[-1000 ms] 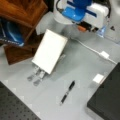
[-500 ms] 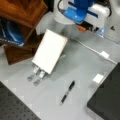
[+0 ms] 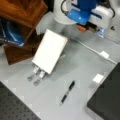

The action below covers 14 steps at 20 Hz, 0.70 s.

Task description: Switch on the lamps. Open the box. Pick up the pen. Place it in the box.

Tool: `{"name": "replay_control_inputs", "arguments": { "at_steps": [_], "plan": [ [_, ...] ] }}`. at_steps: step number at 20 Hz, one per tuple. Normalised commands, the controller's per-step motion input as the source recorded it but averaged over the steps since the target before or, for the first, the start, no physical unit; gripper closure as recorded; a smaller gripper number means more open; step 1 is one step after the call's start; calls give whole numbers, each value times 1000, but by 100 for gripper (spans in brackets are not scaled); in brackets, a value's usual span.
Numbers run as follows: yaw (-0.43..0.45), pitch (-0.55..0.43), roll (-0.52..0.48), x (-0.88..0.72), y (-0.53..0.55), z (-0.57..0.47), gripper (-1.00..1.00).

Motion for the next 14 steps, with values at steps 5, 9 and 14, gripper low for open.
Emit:
{"name": "replay_control_inputs", "arguments": {
  "at_steps": [5,9,14],
  "plan": [
    [248,-8,10,-495,198,-183,-100],
    [192,-79,101,-525,210,-250,-100],
    [116,-142,214,-491,116,-219,-100]
  ]
}}
